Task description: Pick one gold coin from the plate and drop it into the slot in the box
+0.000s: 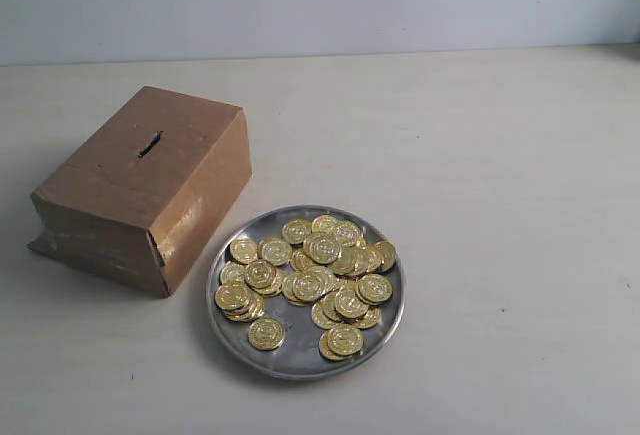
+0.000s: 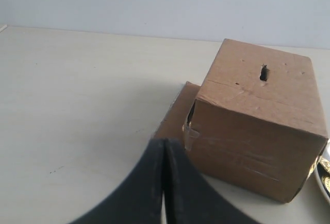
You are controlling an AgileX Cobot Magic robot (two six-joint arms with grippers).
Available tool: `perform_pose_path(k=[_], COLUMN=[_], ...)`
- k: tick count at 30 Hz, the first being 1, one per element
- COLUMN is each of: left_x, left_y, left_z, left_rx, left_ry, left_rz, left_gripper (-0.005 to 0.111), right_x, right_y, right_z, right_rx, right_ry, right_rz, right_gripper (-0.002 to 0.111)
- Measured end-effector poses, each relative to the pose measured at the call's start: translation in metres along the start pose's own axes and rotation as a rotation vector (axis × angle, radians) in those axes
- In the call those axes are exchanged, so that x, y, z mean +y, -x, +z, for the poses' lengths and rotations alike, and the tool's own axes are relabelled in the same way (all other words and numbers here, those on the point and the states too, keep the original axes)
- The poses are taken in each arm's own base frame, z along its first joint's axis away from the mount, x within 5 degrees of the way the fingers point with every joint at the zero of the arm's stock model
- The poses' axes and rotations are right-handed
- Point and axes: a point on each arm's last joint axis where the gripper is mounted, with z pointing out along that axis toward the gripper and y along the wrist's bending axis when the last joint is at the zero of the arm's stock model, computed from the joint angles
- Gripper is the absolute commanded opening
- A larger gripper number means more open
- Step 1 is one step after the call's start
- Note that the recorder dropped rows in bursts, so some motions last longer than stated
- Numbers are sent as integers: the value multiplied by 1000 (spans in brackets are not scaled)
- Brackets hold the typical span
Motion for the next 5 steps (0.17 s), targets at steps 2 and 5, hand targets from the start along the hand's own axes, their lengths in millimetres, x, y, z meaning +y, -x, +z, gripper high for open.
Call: perform_pose_path(k=[2,5], left_x=[0,0], left_y=[0,0], left_z=[0,0], left_rx=[0,0], left_ry=[0,0], left_rz=[0,0], left_gripper=[0,0], right_x=[0,0], right_y=[0,0], right_z=[0,0], right_rx=[0,0], right_ry=[0,0], right_rz=[0,0], right_gripper=[0,0])
